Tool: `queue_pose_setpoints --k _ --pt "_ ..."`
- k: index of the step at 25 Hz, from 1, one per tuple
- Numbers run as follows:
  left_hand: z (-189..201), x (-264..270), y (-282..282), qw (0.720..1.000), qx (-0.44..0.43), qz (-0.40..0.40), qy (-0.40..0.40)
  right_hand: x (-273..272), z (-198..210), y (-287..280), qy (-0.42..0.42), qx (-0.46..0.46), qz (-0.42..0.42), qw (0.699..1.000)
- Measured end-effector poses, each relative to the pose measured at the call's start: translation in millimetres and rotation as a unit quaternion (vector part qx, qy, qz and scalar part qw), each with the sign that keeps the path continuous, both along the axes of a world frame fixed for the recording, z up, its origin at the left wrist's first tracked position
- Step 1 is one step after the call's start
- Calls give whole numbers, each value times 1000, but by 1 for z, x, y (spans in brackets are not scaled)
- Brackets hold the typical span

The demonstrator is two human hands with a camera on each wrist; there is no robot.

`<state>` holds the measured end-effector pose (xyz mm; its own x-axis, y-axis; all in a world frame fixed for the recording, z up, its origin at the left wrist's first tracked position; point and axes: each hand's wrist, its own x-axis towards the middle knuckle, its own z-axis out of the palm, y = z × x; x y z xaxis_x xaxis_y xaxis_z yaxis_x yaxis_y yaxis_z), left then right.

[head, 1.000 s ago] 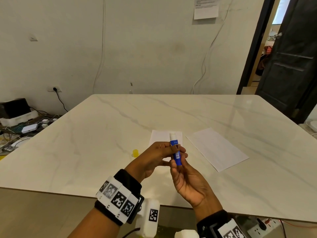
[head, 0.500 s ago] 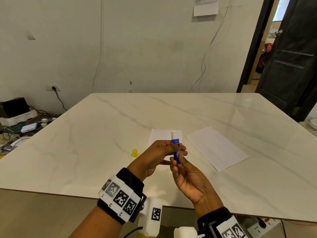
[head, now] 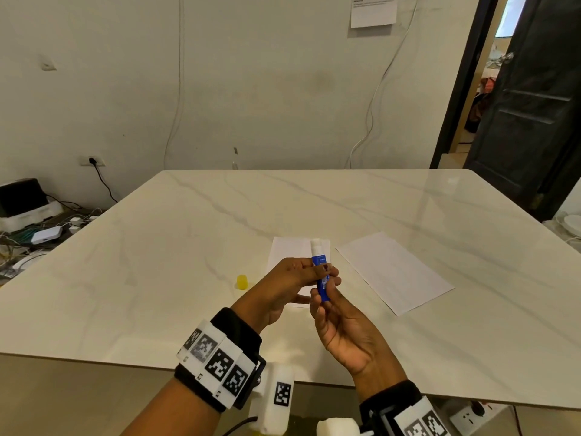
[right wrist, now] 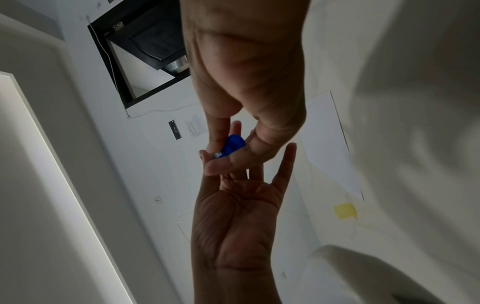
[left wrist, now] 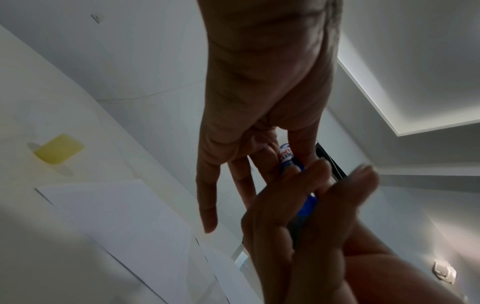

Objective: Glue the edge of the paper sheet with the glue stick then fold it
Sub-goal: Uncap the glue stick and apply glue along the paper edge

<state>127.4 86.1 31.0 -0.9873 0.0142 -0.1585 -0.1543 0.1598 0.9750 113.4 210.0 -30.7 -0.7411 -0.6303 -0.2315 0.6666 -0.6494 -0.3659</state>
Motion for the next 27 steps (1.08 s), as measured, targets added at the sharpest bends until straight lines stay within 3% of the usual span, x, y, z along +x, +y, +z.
queue_pose_setpoints --k 9,12,14,16,19,24,27 --pt "-1 -12 8 998 -16 -25 -52 -7 -8 13 1 -2 -24 1000" --pt "-9 -31 10 996 -24 67 -57 -13 -13 30 -5 3 -50 999" --pt "-25 -47 5 987 -97 122 -42 -17 -17 44 0 -3 -64 998" --pt "-42 -62 -1 959 -249 79 -105 -19 -21 58 1 -7 -84 996" --pt "-60 -78 2 874 -455 -15 -168 -21 -24 71 2 -18 -99 995" --pt "-83 -92 3 825 -526 -55 -200 -22 -25 81 0 -28 -99 995" --pt "-84 -91 4 821 -540 -54 -177 -23 -27 80 -4 -25 -96 995"
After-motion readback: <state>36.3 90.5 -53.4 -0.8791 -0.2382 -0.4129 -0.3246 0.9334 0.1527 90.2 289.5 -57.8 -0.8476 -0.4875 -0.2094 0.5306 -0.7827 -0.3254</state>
